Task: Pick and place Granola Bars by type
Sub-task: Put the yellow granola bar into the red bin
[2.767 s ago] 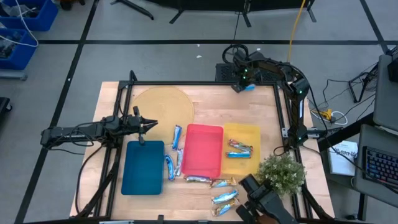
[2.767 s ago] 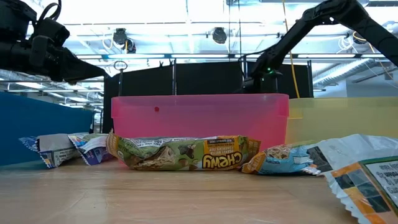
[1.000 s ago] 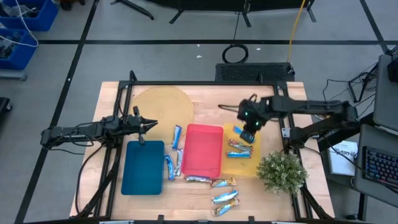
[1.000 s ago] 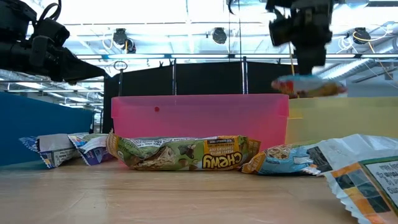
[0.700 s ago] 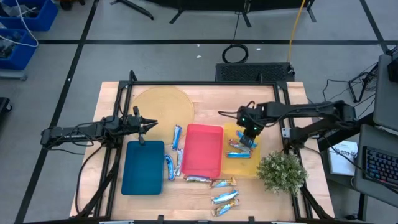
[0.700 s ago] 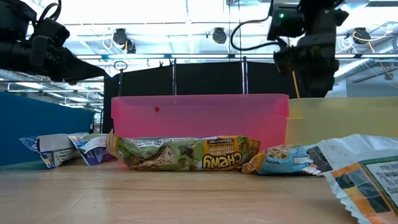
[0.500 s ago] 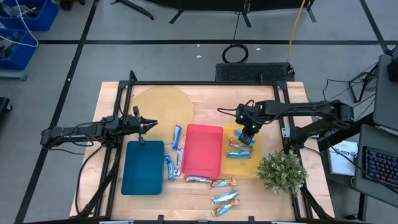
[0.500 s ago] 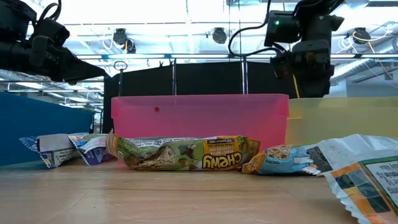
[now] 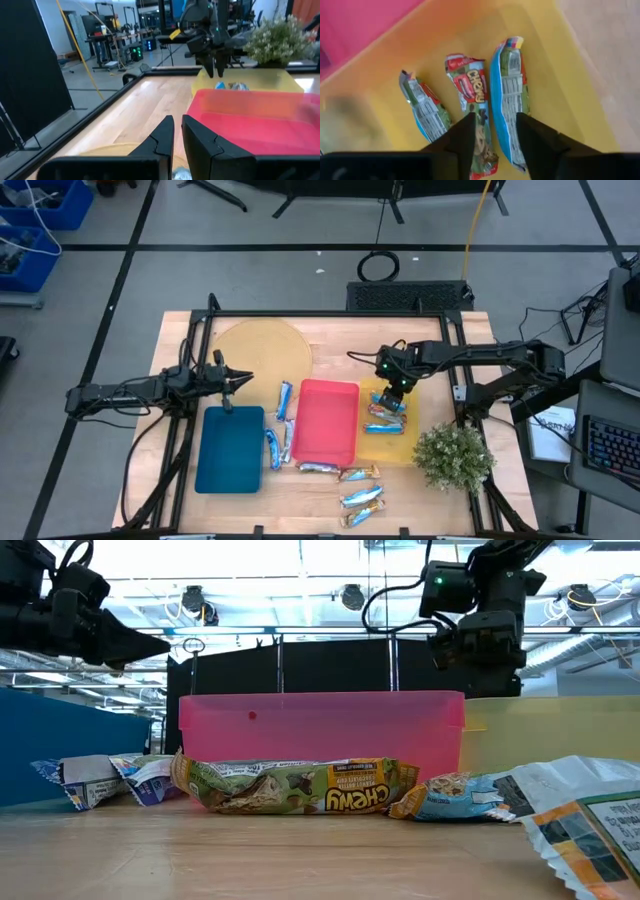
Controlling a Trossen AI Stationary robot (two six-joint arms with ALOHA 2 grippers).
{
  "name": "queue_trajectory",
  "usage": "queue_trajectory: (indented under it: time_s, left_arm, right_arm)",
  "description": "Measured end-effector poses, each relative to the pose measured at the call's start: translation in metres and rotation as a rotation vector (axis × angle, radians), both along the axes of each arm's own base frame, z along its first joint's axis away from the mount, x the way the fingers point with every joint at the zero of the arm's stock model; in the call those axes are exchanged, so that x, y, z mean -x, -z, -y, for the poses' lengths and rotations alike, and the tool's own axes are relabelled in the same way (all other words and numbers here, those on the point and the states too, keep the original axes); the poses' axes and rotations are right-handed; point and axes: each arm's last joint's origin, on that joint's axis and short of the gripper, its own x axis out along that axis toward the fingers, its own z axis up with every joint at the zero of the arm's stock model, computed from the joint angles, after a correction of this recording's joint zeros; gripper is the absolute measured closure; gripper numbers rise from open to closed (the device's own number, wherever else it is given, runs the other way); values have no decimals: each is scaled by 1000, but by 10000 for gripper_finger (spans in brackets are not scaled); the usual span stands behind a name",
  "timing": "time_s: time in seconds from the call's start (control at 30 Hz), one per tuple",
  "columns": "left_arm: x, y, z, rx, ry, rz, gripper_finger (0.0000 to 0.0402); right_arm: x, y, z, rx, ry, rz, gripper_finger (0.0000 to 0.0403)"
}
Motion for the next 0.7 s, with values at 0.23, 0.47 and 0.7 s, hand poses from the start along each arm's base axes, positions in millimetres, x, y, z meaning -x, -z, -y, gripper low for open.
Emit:
queue_trajectory:
  time_s: [0.23, 0.47, 0.7]
  left_arm:
    - [0, -5, 0, -2, 0, 52, 355]
    - [0, -5, 0, 0, 0, 49, 355]
    - [0, -4, 0, 22, 0, 49, 355]
  right_arm:
    - [-16, -16, -9, 45, -50, 240, 223]
    - [-30, -41, -26, 53, -149, 533, 231]
    - [-43, -59, -81, -34, -368, 777, 231]
